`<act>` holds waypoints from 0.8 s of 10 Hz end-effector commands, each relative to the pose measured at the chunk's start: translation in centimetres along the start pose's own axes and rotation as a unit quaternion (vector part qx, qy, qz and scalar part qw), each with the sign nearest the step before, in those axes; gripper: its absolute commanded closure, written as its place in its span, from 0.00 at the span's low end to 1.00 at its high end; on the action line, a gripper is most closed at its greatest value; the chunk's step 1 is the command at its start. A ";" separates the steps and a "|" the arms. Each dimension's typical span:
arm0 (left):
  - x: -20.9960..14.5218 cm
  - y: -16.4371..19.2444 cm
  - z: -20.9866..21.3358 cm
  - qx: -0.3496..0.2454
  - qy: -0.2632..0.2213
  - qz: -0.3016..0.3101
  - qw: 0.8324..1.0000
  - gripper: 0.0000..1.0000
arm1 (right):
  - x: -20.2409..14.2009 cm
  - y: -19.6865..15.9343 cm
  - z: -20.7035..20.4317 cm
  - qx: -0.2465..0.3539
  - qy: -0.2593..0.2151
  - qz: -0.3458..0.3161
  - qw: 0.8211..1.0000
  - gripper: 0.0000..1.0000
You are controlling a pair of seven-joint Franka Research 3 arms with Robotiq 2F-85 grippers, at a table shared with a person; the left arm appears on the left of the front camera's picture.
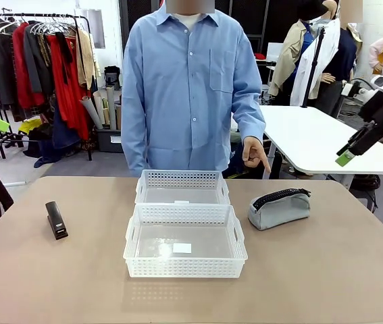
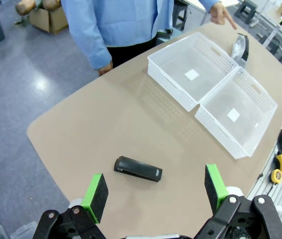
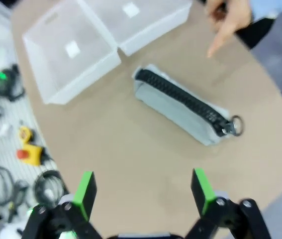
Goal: Distribute items into two baskets.
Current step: Pick up the Pencil pouch that the person points to.
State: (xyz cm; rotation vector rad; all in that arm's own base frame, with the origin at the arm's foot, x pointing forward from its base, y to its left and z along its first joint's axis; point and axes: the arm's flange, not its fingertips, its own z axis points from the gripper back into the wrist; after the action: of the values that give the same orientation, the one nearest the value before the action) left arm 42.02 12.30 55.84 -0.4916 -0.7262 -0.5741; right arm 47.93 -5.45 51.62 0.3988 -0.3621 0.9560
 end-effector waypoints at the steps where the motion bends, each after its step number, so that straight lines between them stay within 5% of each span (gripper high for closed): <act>1: 0.0 0.1 0.1 -0.004 -0.003 -0.001 1.000 0.00 | 0.6 -1.2 -0.3 0.005 0.024 0.102 0.994 0.00; 2: 0.0 0.1 0.1 -0.004 -0.003 -0.001 1.000 0.00 | 1.2 -1.6 -1.1 0.025 0.047 0.161 0.985 0.00; 8: 0.0 0.1 0.1 -0.004 -0.003 -0.001 1.000 0.00 | 5.5 -4.6 -5.7 0.048 0.101 0.256 0.960 0.00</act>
State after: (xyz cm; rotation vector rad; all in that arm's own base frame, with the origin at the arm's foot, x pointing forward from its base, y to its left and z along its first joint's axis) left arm 42.01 12.33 55.84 -0.4910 -0.7260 -0.5733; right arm 54.31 -0.85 47.96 0.3251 -0.2563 1.4567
